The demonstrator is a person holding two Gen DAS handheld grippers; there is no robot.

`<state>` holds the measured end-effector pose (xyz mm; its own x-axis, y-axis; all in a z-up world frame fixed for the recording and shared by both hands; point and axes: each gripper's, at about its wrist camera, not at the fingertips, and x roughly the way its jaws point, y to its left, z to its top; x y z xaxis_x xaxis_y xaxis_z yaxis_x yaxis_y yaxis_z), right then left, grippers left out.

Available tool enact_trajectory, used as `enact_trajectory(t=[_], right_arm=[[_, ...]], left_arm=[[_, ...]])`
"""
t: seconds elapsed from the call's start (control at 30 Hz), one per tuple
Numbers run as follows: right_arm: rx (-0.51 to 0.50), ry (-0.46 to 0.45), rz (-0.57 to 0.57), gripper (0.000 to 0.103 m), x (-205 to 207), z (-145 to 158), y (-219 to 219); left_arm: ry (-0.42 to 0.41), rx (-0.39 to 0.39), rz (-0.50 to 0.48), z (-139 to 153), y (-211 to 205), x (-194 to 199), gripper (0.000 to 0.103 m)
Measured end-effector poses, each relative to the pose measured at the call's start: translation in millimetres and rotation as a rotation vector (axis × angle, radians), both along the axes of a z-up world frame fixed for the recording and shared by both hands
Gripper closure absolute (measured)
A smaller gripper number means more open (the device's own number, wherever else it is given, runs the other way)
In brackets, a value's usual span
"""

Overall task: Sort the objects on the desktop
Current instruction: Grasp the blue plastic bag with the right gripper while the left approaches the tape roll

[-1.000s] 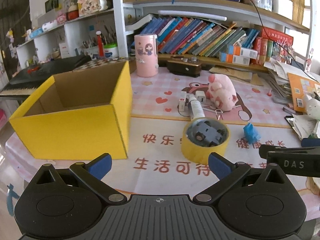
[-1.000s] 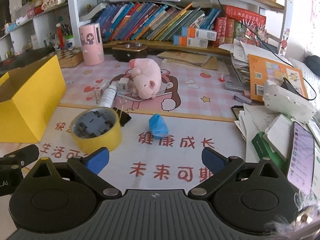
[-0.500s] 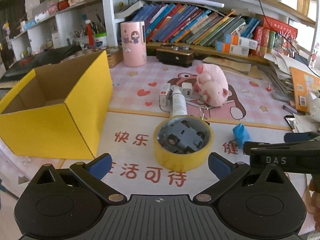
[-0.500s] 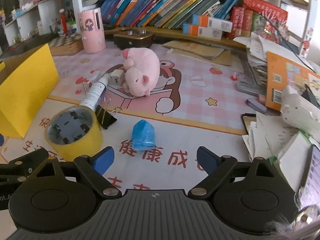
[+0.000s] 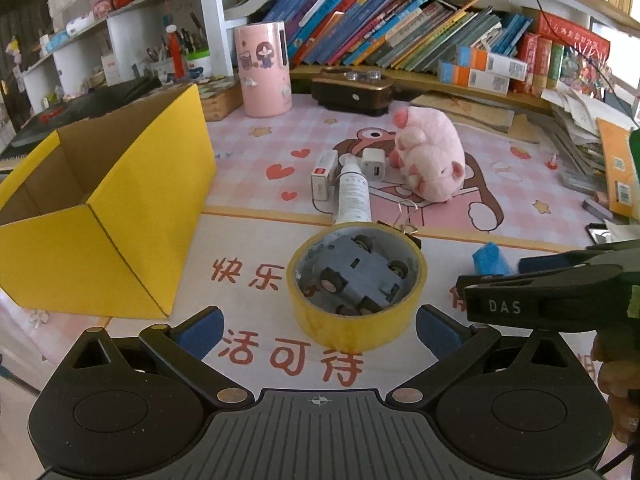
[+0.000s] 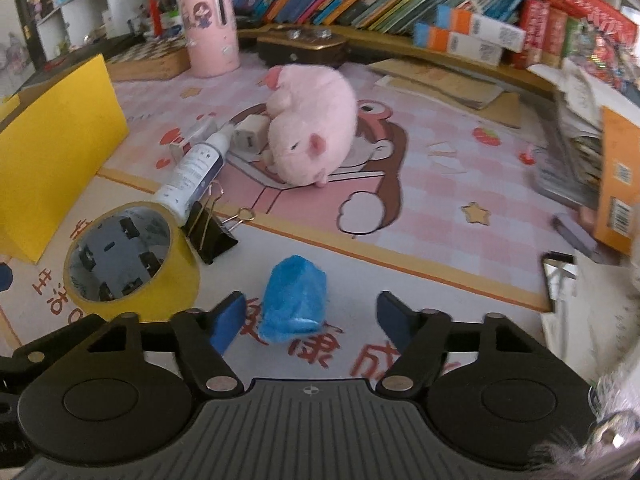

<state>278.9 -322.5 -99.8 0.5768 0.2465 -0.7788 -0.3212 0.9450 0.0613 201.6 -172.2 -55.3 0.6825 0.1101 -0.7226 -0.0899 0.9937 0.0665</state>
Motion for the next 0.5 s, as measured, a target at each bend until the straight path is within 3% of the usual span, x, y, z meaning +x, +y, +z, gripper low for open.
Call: enact_trajectory(t=[0.03,0.13,0.5], right_arm=[[0.002,0.005,0.009,0.048,2,-1,1],[0.011,-0.001,0.034,0.074,5,1,1],[0.069,-0.019,0.027,0.075,2,20,-18]], left_arm=[[0.002,0.007,-0.002,-1,-1,2,0.000],[0.004,0.020,-0.016,-5,-4,10,0.000],[0.025,0.050,-0.071,-22,-19,42,0.000]])
